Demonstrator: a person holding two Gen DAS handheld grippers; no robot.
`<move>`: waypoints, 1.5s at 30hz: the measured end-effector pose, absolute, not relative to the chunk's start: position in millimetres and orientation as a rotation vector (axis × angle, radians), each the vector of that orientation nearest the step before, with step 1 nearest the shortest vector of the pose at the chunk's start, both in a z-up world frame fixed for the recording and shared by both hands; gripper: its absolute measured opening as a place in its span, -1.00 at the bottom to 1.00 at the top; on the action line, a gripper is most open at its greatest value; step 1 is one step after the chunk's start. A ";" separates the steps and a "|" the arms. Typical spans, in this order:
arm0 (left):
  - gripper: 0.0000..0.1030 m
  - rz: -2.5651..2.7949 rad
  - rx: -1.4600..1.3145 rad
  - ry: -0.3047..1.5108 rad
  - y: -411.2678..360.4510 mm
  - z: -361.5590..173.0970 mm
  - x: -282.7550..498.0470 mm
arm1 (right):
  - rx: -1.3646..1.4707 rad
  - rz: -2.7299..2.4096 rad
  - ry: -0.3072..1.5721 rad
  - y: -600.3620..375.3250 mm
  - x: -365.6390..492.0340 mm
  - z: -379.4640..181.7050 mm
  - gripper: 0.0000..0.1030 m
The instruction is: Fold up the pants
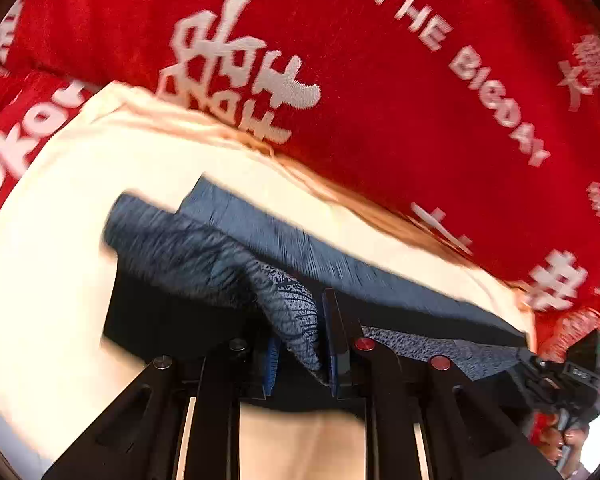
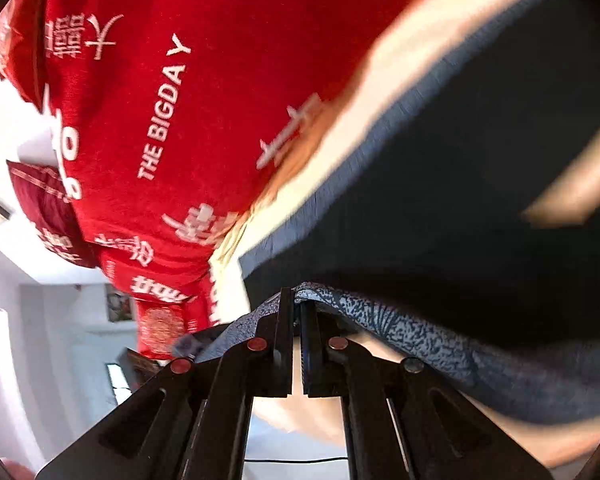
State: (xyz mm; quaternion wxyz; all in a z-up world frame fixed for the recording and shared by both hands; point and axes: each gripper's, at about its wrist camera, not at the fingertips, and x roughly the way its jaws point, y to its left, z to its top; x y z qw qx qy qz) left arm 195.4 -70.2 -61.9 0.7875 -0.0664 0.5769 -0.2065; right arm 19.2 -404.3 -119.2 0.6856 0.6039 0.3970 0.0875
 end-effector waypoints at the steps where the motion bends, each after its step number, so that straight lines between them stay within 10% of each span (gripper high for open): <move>1: -0.60 -0.426 -0.119 1.243 -78.1 -69.9 204.1 | 1.307 0.192 0.913 -410.6 43.4 -122.5 -0.94; 13: -0.40 -0.270 -0.056 1.308 -105.3 -125.0 250.4 | 1.093 0.153 1.179 -417.6 163.0 -215.0 -0.88; 17: 0.58 -0.201 0.041 1.191 -87.8 -81.2 239.8 | 0.964 0.177 1.156 -418.7 153.9 -178.6 -0.44; 33: 0.74 -0.161 0.340 1.259 -140.1 -135.7 232.4 | 0.738 0.109 1.103 -398.8 195.1 -173.9 -0.46; 45: 0.74 -0.559 0.525 1.311 -231.8 -87.9 82.7 | 1.001 0.011 1.044 -484.8 7.6 -152.4 -0.13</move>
